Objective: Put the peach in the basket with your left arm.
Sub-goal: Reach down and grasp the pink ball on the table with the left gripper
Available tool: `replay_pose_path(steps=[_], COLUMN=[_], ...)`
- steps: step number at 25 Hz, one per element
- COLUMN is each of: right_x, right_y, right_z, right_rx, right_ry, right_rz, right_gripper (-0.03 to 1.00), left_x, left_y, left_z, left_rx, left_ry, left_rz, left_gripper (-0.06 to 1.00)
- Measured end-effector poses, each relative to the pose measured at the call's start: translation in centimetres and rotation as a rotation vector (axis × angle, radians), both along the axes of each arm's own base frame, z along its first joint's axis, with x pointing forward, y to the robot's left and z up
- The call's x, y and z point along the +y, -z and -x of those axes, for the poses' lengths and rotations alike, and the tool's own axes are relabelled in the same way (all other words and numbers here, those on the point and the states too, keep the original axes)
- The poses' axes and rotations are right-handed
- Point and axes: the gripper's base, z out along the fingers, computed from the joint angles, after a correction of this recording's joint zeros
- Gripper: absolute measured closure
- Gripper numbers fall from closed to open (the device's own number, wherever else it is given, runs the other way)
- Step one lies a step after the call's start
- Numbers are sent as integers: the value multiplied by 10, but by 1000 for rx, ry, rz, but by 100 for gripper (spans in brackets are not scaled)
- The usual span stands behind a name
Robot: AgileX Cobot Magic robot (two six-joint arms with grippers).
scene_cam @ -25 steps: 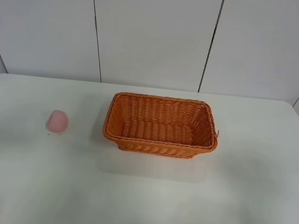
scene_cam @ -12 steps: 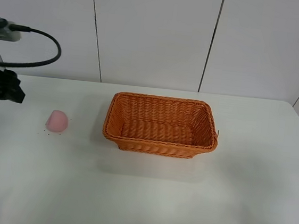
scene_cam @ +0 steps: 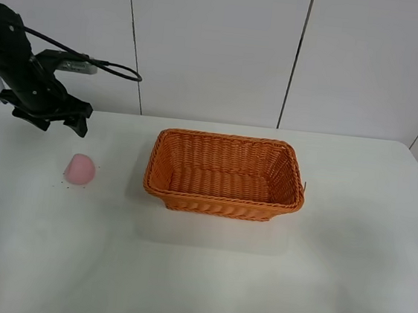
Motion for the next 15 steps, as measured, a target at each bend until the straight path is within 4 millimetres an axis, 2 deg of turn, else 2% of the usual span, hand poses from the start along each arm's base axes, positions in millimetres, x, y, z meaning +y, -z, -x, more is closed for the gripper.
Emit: replay_pose_path(steps=[3,10,15], right_x=[0,0,0], right_y=[0,0,0], right_z=[0,0,0], right_rx=[0,0,0], right_ry=[0,0,0], right_rz=[0,0,0], right_gripper=[27,27,27], left_x=[0,-1,-1], left_y=[26,75,91], left_z=[-14,-19,-18], left_rx=[43,156,196], left_ry=[0,0,-1], left_rz=[-1,-4,-5], left_gripper=[9,9,9])
